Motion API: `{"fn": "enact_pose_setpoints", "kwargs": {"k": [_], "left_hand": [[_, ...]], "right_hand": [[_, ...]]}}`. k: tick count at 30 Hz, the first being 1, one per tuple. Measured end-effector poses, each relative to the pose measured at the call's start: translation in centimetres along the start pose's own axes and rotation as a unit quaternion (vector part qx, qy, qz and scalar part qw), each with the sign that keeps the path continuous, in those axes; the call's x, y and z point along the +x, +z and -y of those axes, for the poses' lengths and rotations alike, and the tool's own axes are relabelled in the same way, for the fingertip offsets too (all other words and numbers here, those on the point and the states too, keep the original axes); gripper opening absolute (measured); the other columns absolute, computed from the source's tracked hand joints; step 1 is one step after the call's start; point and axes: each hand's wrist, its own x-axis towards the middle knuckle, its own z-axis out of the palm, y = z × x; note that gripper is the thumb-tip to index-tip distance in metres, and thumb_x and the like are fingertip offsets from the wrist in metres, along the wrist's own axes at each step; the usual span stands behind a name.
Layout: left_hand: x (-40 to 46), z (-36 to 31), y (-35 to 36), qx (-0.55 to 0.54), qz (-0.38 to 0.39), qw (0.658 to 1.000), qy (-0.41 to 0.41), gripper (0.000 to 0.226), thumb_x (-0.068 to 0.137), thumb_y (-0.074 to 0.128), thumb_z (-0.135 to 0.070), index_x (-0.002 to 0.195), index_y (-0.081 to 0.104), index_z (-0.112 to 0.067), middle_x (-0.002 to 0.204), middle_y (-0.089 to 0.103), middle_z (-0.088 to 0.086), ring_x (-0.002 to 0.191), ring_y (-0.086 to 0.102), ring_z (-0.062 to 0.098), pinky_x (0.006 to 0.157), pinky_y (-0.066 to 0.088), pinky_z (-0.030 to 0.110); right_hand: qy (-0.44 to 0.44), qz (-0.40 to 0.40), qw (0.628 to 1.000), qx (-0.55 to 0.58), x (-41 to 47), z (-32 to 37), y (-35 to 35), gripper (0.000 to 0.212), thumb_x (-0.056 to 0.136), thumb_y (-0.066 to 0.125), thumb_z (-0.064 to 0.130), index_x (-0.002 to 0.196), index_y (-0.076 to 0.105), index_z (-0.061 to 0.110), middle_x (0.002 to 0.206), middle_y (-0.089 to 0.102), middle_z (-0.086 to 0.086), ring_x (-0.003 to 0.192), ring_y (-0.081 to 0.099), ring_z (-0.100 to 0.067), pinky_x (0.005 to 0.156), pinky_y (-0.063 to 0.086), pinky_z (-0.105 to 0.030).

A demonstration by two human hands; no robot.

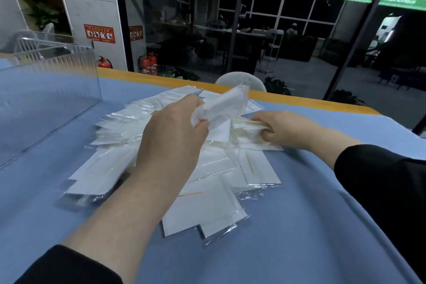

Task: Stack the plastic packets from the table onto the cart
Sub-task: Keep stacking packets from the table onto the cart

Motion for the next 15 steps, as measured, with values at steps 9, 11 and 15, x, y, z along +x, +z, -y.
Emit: {"fn": "enact_pose_setpoints", "kwargs": {"k": [9,11,15], "left_hand": [[-0.2,-0.4,-0.6,-0.045,-0.027,0.998,-0.019,0.025,0.094,0.068,-0.024,0.103,0.052,-0.042,0.084,0.059,-0.012,0.064,0.053,0.019,0.053,0.039,0.033],[-0.2,-0.5,-0.7,-0.045,-0.023,0.998,-0.024,0.025,0.094,0.068,-0.024,0.103,0.053,-0.042,0.086,0.060,-0.012,0.064,0.054,0.022,0.054,0.042,0.035],[-0.6,-1.6,-0.8,-0.063,-0.009,0.998,-0.030,0.023,0.092,0.071,-0.024,0.102,0.057,-0.039,0.090,0.059,-0.019,0.069,0.057,0.020,0.057,0.043,0.031]], "right_hand": [[0.053,-0.154,0.975,0.148,-6.4,-0.8,-2.0,0.009,0.098,0.054,0.020,0.090,0.057,0.022,0.077,0.058,-0.001,0.067,0.046,-0.020,0.058,0.035,-0.035],[0.057,-0.159,0.962,0.215,-9.5,-1.1,-2.9,0.017,0.099,0.057,0.023,0.087,0.060,0.035,0.072,0.061,0.008,0.061,0.047,-0.011,0.053,0.034,-0.026],[0.065,-0.159,0.933,0.315,-15.6,-2.5,-4.2,0.012,0.093,0.068,0.022,0.093,0.069,0.035,0.080,0.069,0.003,0.075,0.061,-0.022,0.065,0.043,-0.030]]}}
